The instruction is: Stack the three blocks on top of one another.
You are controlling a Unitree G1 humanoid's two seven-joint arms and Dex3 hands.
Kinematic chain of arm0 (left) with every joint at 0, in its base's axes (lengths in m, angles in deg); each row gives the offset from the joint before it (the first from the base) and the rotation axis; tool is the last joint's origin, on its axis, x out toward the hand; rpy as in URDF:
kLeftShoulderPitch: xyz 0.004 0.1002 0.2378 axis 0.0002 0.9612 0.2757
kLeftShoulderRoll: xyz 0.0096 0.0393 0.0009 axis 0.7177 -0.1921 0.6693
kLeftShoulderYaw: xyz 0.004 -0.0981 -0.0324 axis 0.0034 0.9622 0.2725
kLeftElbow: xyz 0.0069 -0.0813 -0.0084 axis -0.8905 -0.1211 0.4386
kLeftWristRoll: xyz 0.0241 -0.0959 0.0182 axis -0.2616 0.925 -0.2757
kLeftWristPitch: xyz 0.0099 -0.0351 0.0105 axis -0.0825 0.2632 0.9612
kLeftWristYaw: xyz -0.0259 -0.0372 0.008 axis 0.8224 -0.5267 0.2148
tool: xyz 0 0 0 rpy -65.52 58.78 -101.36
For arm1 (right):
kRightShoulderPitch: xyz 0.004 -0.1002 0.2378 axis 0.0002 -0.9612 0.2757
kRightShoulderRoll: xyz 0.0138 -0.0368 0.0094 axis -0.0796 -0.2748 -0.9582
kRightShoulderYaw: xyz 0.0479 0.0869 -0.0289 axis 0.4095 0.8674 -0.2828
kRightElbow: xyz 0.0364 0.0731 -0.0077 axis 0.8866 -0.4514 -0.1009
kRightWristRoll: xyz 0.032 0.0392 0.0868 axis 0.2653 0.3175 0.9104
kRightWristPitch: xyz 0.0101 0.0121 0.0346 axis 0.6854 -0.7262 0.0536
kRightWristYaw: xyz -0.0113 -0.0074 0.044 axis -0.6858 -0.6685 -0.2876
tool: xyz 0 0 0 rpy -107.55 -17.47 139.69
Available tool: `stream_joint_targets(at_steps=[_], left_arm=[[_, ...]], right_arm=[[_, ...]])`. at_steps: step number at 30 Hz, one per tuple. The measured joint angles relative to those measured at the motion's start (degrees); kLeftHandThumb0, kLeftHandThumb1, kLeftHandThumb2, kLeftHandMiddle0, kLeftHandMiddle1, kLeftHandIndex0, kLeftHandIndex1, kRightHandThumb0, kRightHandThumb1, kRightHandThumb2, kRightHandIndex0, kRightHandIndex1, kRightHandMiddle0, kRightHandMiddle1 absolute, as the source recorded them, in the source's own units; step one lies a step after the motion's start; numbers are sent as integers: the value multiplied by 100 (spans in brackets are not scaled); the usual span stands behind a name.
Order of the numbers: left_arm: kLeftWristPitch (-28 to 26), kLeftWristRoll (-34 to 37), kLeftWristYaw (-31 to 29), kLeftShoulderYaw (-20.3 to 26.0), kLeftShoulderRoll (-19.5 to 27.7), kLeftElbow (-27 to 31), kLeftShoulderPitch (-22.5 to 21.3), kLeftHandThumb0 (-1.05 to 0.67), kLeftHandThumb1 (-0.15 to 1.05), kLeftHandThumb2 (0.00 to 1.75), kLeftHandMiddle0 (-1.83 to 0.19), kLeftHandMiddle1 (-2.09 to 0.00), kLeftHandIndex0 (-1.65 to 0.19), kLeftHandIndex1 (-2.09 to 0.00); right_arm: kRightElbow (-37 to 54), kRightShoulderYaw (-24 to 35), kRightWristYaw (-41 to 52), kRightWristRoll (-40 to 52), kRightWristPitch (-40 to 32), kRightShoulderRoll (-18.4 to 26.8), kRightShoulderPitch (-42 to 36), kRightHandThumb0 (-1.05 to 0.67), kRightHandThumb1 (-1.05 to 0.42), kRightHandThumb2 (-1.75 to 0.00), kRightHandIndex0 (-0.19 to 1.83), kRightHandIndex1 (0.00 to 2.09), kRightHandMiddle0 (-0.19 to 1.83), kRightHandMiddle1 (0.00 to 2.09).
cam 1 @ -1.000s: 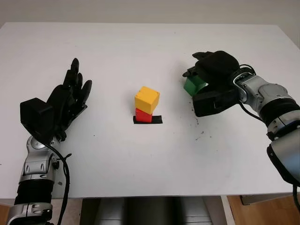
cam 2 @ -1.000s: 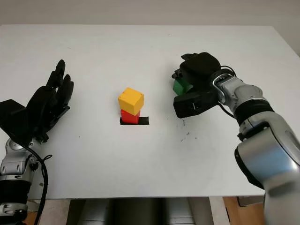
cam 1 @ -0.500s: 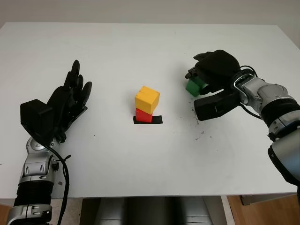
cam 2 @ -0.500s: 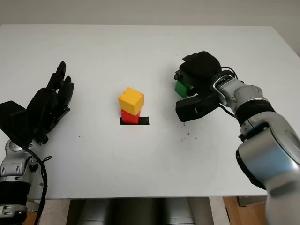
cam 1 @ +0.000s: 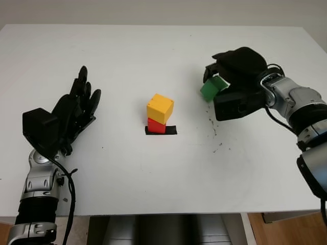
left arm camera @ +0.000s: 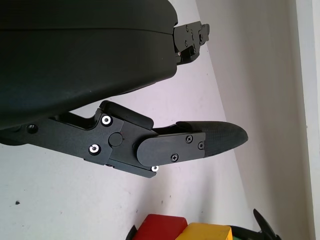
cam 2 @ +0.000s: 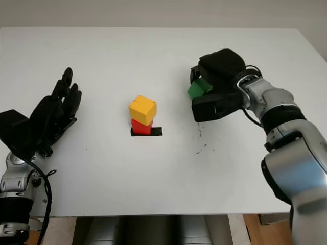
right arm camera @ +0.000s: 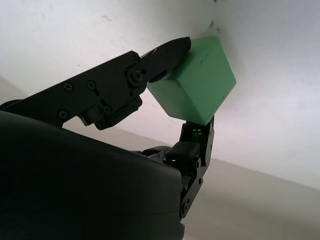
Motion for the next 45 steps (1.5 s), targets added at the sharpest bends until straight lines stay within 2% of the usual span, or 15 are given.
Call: stream_joint_targets(at_steps=[9, 14, 17, 19, 23, 25, 29, 39, 45], left_arm=[[-1, -1, -12, -1, -1, 0, 0, -70, 105, 52, 19, 0, 19, 0], [-1, -1, -17, -1, -1, -2, -1, -70, 105, 52, 19, 0, 19, 0], [-2, -1, -1, -11, -10, -2, -2, -71, 105, 51, 19, 0, 19, 0], [-2, -2, 15, -19, -25, -2, -2, -72, 105, 51, 19, 0, 19, 0], [6, -1, 15, -40, -30, -4, -2, -71, 105, 51, 19, 0, 19, 0], [9, 0, 15, -41, -29, -5, -2, -71, 105, 51, 19, 0, 19, 0], [-2, 0, 41, -41, -31, -1, -2, -72, 105, 50, 19, 0, 19, 0], [0, 0, -15, -50, -25, 5, 4, -72, 105, 51, 19, 0, 19, 0], [34, -2, -19, -52, -25, -5, 5, -73, 105, 51, 19, 0, 19, 0]], right_arm=[[278, 438, 435, 478, 245, 92, -1, -31, -88, -6, 35, 4, 58, 103], [367, 1130, 1450, 1533, 319, -16, -2, -31, -90, -6, 31, 4, 47, 123], [585, 1541, 2064, 2150, 111, -198, -18, -40, -91, -6, 33, 6, 45, 129], [809, 1808, 2457, 2576, -81, -326, -68, -39, -90, -5, 33, 6, 44, 132], [1489, 2251, 3099, 3339, -635, -630, -388, -42, -90, -5, 33, 6, 42, 138], [1858, 2434, 3364, 3698, -1066, -803, -621, -38, -90, -5, 32, 5, 41, 141], [2742, 2681, 3614, 4172, -1820, -1094, -1140, -40, -92, -6, 29, 4, 38, 145], [5058, 3087, 3233, 4923, -4100, -1857, -2365, -41, -96, -6, 23, 2, 25, 162], [5754, 3278, 3186, 5402, -4718, -2151, -2732, -41, -99, -6, 19, 2, 16, 172]])
